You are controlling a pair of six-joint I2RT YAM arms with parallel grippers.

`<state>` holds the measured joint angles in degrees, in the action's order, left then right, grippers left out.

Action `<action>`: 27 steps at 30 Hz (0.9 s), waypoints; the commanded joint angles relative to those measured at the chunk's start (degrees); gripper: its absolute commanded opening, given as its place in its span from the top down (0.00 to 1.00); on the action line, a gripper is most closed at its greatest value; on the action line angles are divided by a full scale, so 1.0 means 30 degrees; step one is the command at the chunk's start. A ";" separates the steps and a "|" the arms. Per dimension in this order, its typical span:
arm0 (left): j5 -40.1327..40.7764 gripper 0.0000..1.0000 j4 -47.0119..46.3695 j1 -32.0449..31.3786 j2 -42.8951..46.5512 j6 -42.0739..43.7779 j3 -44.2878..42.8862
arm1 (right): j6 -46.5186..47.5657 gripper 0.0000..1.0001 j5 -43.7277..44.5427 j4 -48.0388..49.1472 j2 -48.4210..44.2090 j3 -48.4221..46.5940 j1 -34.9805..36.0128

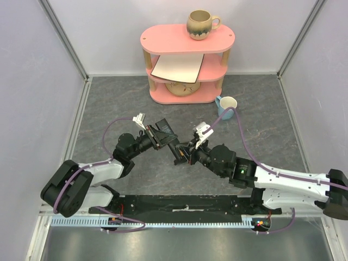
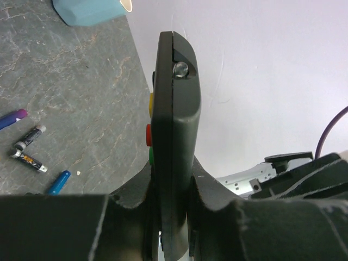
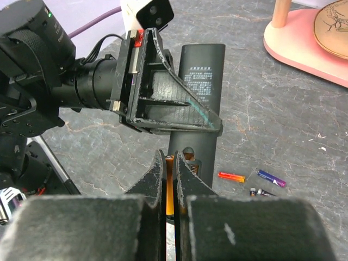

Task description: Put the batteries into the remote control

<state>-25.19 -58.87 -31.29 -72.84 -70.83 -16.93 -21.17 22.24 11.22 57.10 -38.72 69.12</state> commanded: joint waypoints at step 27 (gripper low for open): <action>0.0955 0.98 -0.3872 -0.0703 -0.1033 -0.3080 -0.0803 | 0.1168 1.00 0.3778 0.2207 0.1415 0.0660 0.1363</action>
<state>-23.38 -66.59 -33.21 -76.36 -78.41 -17.30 -17.34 31.88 17.45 61.89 -36.99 72.66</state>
